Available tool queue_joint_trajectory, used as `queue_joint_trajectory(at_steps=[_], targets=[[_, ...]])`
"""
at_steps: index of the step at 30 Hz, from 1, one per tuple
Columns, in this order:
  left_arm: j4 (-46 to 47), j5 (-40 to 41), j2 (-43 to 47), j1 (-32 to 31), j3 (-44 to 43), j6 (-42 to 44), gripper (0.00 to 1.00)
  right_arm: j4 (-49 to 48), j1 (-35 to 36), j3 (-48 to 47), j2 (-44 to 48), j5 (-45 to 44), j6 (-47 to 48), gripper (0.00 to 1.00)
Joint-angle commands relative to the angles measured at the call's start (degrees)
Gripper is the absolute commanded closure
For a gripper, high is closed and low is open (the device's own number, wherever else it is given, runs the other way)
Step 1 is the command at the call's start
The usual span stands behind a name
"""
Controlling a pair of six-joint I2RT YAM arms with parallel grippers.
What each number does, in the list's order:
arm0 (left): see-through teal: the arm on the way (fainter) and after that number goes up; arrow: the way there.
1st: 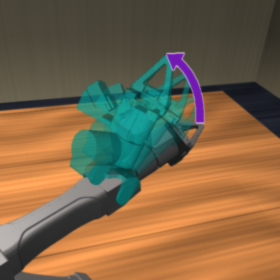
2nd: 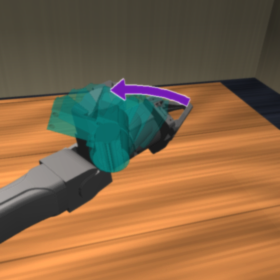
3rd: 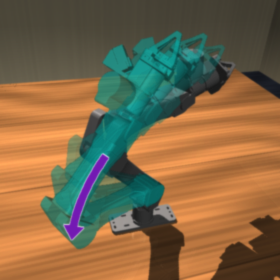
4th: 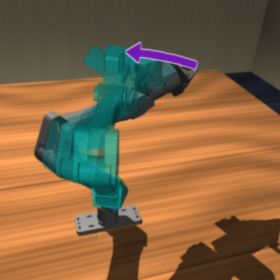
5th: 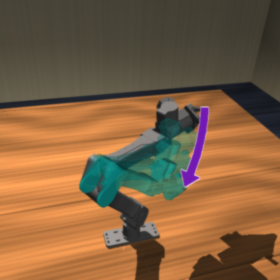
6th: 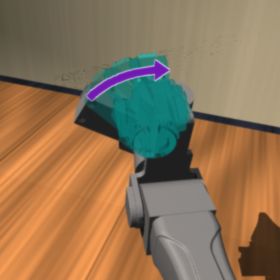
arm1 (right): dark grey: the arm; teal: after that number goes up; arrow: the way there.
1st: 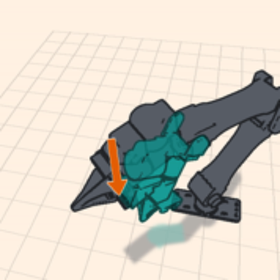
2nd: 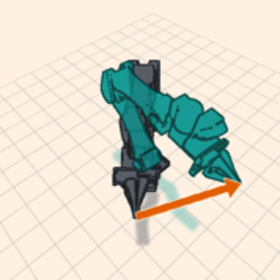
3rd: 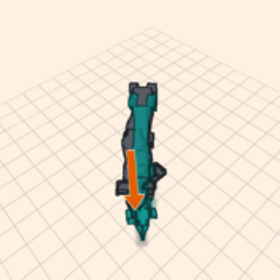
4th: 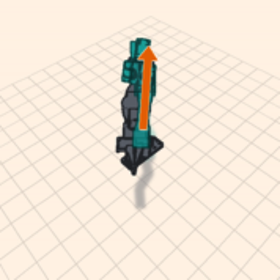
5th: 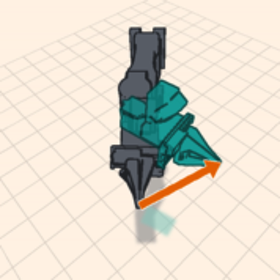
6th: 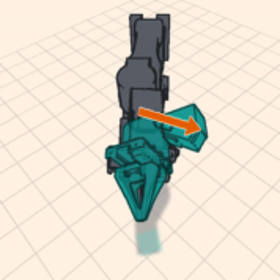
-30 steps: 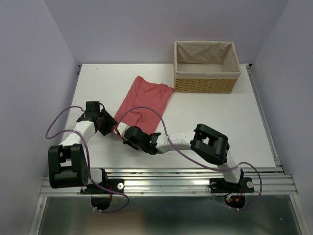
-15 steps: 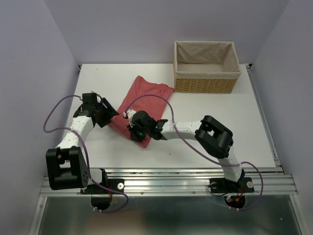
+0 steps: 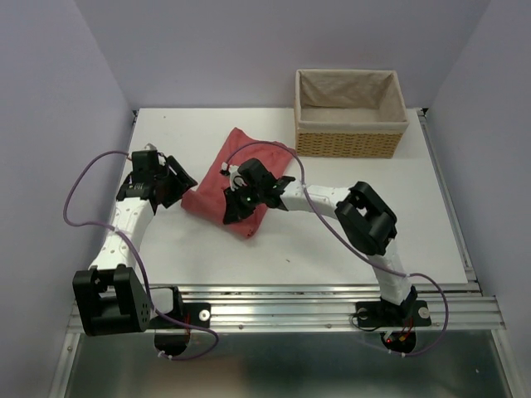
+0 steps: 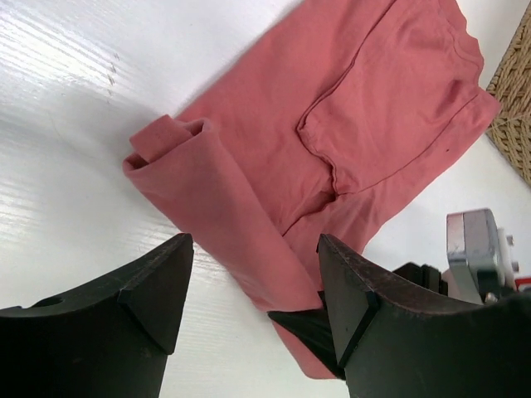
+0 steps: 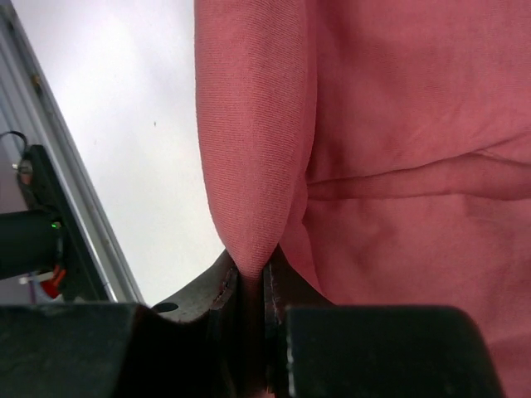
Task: Roll the t-shirts
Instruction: Roll the T-shirt to the center of the board.
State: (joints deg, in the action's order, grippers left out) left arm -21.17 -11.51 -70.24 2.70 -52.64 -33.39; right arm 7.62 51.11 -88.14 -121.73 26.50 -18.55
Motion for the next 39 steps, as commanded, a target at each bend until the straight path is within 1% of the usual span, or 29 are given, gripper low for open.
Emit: queue_joint_trajectory(at_steps=[1, 4, 8, 18, 39], targets=[[-0.63, 0.52, 1.95, -0.06, 0.43, 1.48, 0.28, 1.78, -1.45, -4.84, -2.45, 8.65, -2.46, 0.99], [-0.28, 0.26, 2.38, -0.06, 1.57, 1.4, 0.28, 3.89, -1.98, -7.12, -4.47, 11.55, -1.76, 0.99], [-0.36, -0.01, 2.3, -0.06, 2.19, 1.66, 0.28, 4.51, -3.29, -7.84, -6.32, 16.99, -2.37, 0.99], [0.25, -0.62, 2.12, -0.06, 3.25, 1.74, 0.28, 5.48, -3.83, -10.03, -8.96, 23.33, -3.69, 0.99], [1.22, -1.41, 2.47, -0.15, 5.0, 1.48, 0.28, 5.92, -4.35, -12.06, -11.95, 27.46, -5.36, 0.99]])
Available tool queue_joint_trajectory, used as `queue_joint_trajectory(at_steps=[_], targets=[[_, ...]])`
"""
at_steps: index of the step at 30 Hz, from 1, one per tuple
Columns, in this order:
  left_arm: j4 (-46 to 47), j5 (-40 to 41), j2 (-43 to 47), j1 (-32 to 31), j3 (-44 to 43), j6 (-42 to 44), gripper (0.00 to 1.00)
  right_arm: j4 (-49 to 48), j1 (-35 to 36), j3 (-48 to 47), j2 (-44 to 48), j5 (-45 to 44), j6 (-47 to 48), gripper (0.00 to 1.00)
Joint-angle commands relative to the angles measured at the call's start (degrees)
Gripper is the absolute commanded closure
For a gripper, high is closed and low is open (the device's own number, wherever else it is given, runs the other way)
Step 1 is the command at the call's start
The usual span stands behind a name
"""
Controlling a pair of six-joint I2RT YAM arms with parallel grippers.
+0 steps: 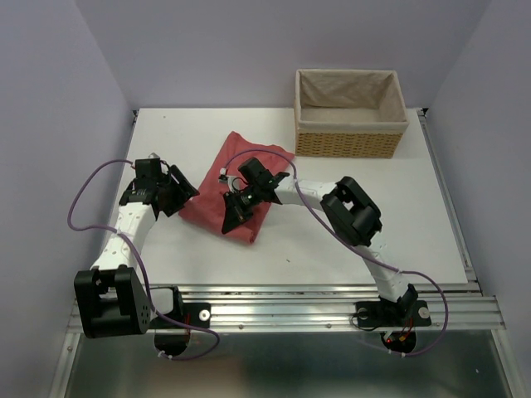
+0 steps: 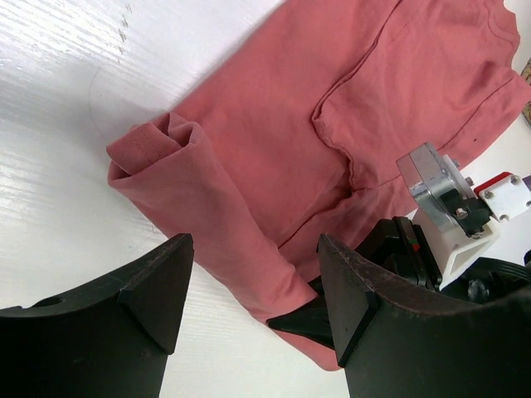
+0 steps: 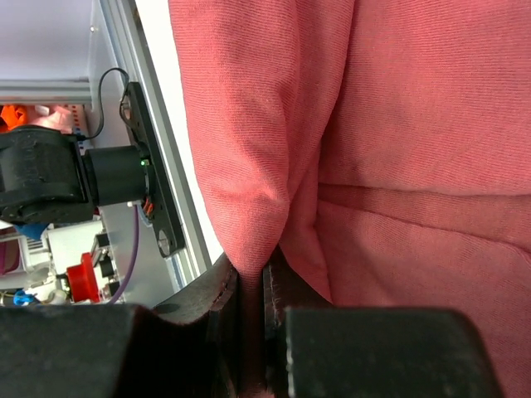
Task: Roll the t-shirts
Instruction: Roll the T-shirt to the center of the board.
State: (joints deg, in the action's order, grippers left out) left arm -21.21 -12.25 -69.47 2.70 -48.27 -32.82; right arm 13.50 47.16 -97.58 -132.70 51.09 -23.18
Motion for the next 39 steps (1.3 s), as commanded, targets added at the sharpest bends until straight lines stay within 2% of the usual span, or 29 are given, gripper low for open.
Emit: queue_joint_trajectory(at_steps=[1, 25, 39], targets=[[1.52, -0.67, 1.71, -0.15, 1.07, 0.83, 0.28, 0.04, -0.4, -2.7, -1.24, 2.96, -0.81, 0.99], [1.96, -2.16, 1.09, -0.33, 1.25, -0.93, 0.27, 2.06, -3.73, -4.81, -4.49, 6.21, 0.15, 0.99], [4.16, -1.28, -3.03, -2.35, 1.78, -1.99, 0.28, 3.82, -4.79, -5.61, -7.04, 6.74, 1.3, 0.99]])
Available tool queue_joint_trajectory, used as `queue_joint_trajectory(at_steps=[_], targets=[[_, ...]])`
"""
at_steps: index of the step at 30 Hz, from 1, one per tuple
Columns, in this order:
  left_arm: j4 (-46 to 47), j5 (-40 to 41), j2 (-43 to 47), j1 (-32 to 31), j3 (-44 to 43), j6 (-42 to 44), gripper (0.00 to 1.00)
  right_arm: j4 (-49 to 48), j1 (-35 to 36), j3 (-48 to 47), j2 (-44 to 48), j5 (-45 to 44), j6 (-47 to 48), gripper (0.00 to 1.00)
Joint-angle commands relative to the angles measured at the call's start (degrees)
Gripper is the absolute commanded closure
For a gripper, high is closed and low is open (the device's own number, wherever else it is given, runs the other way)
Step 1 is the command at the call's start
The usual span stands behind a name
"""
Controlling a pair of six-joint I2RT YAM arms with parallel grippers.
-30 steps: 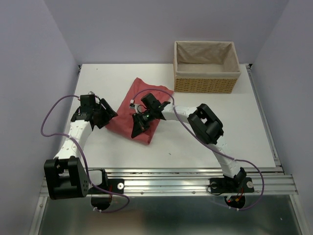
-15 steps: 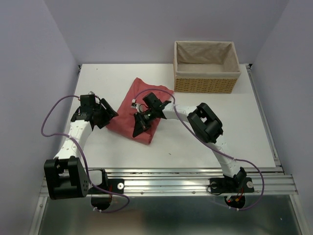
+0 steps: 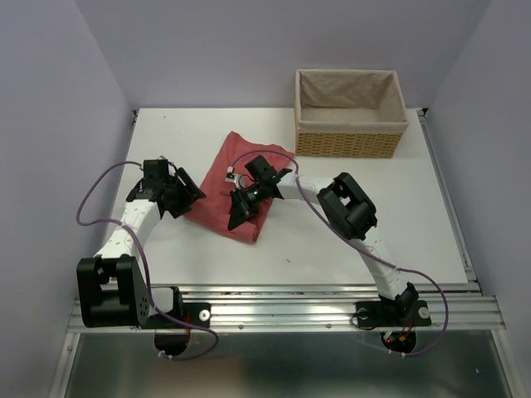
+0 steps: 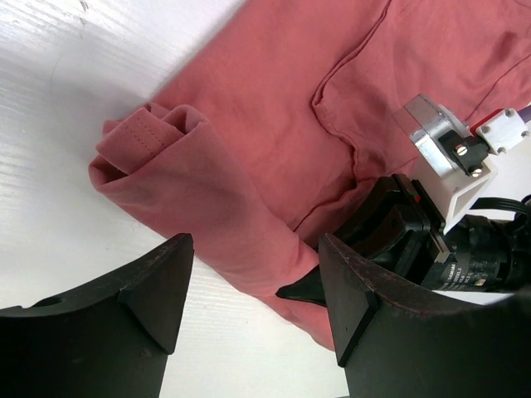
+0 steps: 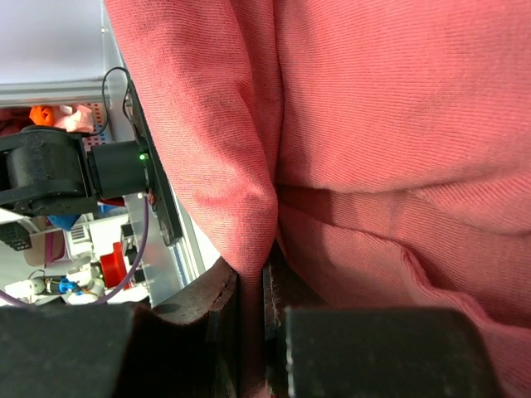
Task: Roll the t-shirts
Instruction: Roll the T-shirt to the center of the board.
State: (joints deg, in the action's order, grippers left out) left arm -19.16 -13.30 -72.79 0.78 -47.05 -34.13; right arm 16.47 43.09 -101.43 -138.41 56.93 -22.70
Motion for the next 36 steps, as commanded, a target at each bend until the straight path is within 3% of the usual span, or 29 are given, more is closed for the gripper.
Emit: queue_joint_trajectory(at_steps=[1, 13, 17, 20, 21, 24, 27, 36], targets=[[2.19, -0.06, 0.02, -0.42, 0.38, -0.76, 0.28, 0.76, -0.73, -1.67, -1.34, 1.08, 0.9, 0.99], [6.49, 1.96, -5.77, -0.42, 0.11, -1.64, 0.29, 1.11, -1.26, -1.32, -0.28, -0.5, 1.08, 0.98], [7.99, 1.43, -8.15, -0.42, -0.33, -1.73, 0.29, 2.16, -1.26, -1.23, 0.77, -2.17, 1.95, 0.93], [8.43, 1.78, -9.64, -0.42, -1.11, -1.64, 0.29, 3.3, -1.26, -0.62, 2.43, -3.84, 2.83, 0.68], [8.52, 1.96, -10.08, -0.42, -1.29, -1.47, 0.29, 3.48, -1.26, -0.27, 2.96, -3.93, 3.18, 0.51], [8.61, 1.88, -11.75, -0.43, -1.99, -1.2, 0.3, 3.83, -1.26, 0.79, 5.6, -5.07, 3.8, 0.3], [8.61, 2.14, -12.54, -0.43, -2.0, -0.76, 0.3, 4.53, -1.26, 2.28, 8.4, -6.38, 4.68, 0.18], [8.87, 2.14, -13.51, -0.51, -2.17, -0.68, 0.3, 5.5, -1.26, 9.13, 12.37, -9.2, 6.35, 0.16]])
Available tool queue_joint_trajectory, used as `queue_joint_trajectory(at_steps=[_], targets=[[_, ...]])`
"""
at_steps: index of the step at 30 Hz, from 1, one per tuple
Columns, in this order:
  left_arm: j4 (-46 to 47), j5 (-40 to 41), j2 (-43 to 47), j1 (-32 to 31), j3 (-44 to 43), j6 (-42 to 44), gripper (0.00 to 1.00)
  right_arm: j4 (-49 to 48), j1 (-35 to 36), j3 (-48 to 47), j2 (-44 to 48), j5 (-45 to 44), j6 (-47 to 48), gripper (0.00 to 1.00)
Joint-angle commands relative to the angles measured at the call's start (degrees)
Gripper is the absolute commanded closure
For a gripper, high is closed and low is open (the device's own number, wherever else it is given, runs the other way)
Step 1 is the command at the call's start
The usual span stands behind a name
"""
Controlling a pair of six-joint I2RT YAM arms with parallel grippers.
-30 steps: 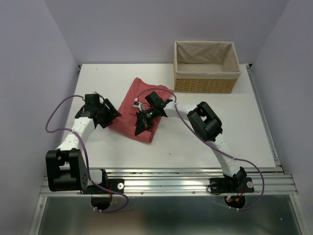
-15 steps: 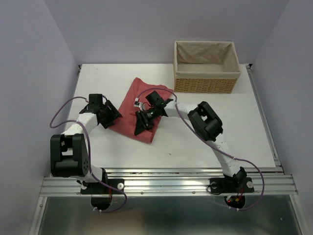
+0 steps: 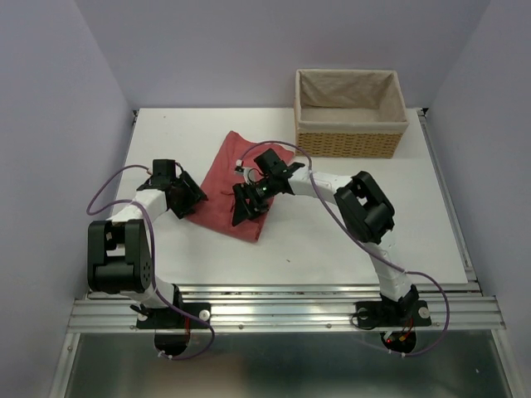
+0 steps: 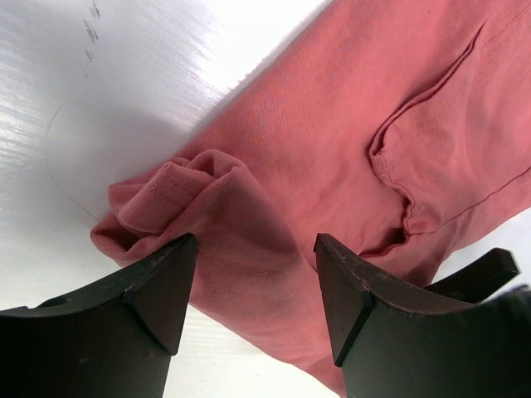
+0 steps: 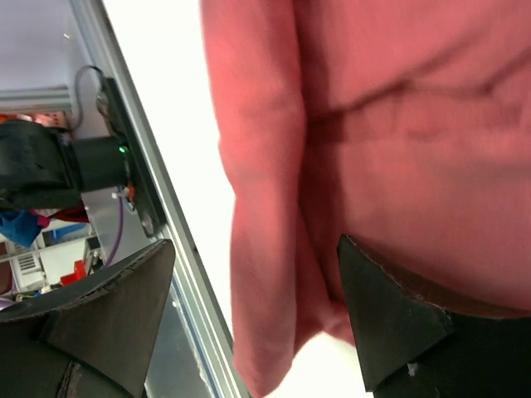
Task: Roll the t-shirts
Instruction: Roll the T-shirt to the center of the board.
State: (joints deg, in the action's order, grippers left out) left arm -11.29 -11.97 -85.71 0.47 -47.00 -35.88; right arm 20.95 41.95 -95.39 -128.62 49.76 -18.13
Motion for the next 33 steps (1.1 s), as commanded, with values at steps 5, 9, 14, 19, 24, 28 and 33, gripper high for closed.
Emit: queue_joint_trajectory(at_steps=[5, 9, 14, 19, 24, 28, 33], targets=[[0.22, 1.51, -1.04, -0.12, -3.18, 1.34, 0.3, 1.02, -0.12, 7.5, 4.78, -1.33, 2.92, 0.19], [0.13, 1.86, -1.56, -0.12, -3.71, 1.43, 0.3, 1.2, -0.12, 9.7, 6.01, -1.24, 3.63, 0.35], [-0.05, 2.12, -2.53, -0.12, -4.41, 1.6, 0.3, 1.02, -0.12, 11.28, 6.54, -0.1, 4.42, 0.57], [-0.4, 2.47, -2.71, -0.12, -4.5, 2.04, 0.3, 0.41, -0.12, 11.37, 5.66, 3.14, 3.98, 0.89], [-0.66, 2.74, -2.27, -0.12, -4.24, 2.57, 0.3, -1.53, -0.12, 10.76, 3.73, 7.72, 2.49, 0.9], [-1.36, 3.61, -1.74, -0.12, -4.67, 3.01, 0.3, -1.53, -0.65, 9.7, 2.5, 7.28, 1.61, 0.92], [-2.25, 4.76, -2.0, -0.12, -5.9, 3.89, 0.3, -1.35, -1.17, 10.49, 2.05, 5.71, -0.15, 0.81]])
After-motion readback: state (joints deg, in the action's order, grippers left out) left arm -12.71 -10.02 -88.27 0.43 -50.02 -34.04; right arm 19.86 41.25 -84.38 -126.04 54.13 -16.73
